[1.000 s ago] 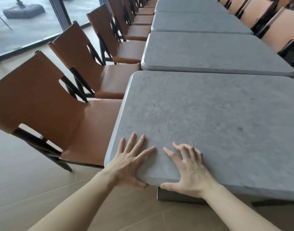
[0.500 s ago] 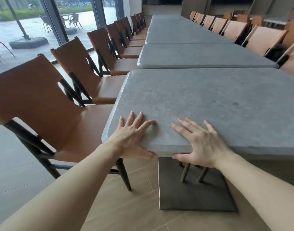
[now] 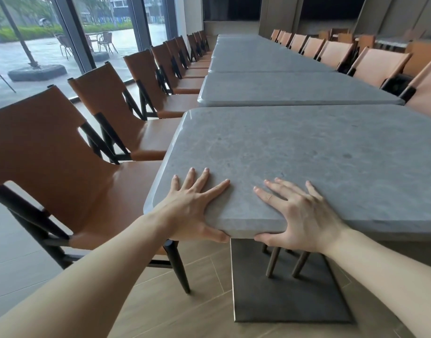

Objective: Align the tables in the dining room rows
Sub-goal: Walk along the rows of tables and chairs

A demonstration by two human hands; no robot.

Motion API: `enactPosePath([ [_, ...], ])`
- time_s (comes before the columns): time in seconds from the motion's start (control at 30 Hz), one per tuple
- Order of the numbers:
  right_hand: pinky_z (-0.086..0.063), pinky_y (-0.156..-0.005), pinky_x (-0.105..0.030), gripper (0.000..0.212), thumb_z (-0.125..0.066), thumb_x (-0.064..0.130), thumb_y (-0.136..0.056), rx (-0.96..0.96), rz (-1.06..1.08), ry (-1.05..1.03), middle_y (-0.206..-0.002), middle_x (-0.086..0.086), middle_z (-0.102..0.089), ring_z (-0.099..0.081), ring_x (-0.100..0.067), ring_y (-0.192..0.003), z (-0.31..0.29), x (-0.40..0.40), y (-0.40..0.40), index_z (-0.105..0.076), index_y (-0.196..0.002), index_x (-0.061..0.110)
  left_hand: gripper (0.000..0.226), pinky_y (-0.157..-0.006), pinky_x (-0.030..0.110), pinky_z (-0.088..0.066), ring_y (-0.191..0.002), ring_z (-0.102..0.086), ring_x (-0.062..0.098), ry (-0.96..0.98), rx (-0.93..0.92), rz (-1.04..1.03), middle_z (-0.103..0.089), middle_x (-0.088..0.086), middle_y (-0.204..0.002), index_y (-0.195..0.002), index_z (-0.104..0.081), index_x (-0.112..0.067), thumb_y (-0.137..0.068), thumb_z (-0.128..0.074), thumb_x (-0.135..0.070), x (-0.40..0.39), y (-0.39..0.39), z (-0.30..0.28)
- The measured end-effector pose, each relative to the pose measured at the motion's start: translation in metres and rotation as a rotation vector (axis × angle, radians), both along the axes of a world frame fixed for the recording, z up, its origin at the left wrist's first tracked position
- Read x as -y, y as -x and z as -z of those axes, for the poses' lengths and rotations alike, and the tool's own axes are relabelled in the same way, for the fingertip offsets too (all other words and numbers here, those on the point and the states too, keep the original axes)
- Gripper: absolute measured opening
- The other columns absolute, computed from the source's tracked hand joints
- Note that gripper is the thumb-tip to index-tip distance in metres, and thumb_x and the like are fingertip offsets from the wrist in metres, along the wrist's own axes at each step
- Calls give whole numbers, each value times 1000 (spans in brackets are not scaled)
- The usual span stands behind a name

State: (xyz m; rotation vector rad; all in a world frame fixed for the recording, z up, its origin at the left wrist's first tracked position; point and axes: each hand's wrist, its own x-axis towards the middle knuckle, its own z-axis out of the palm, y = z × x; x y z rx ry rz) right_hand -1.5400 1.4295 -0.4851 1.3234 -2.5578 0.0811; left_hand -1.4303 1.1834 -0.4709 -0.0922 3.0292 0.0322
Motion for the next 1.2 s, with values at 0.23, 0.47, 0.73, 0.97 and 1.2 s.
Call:
enactPosePath([
  [0.23, -46, -92, -74, 102, -42, 92, -64, -29, -14, -32, -143, -5, -60, -58, -27, -131, -1, 0, 2, -56, -143, 29, 122, -122, 60, 9, -153, 20, 35, -29, 6, -1, 16, 6, -168, -152, 16, -55, -52, -40, -98, 0, -1, -1],
  [0.47, -37, -105, -73, 105, -39, 94, -64, 46, -9, -34, -154, -1, -49, -45, -24, -143, -2, -1, 2, -46, -150, 34, 121, -122, 59, 11, -153, 20, 33, -63, -3, -10, 14, 5, -169, -154, 11, -54, -59, -53, -93, -1, -2, -3],
  [0.73, -18, -119, -67, 111, -32, 95, -61, 170, 27, -62, -165, 6, -27, -22, -17, -153, -11, -3, 0, -26, -157, 41, 122, -122, 57, 11, -153, 24, 31, -37, 17, -35, 17, 1, -168, -152, 16, -55, -53, -41, -98, -2, -1, -2],
  [0.97, 5, -121, -63, 102, -54, 85, -71, 420, 55, -151, -166, 10, -12, -5, -15, -155, -34, -3, -2, -14, -155, 45, 132, -121, 65, -2, -152, 18, 39, -13, 208, -139, 12, 7, -167, -155, 3, -44, -54, -76, -76, -22, 10, -32],
  [1.2, -1, -126, -48, 81, -64, 44, -89, 781, 166, -165, -169, 11, -9, -6, -10, -156, -74, -6, -6, -23, -159, 35, 137, -110, 54, -40, -150, 1, 55, 179, 516, -208, 15, 25, -164, -156, 3, -24, -59, -90, -52, -58, 44, -66],
])
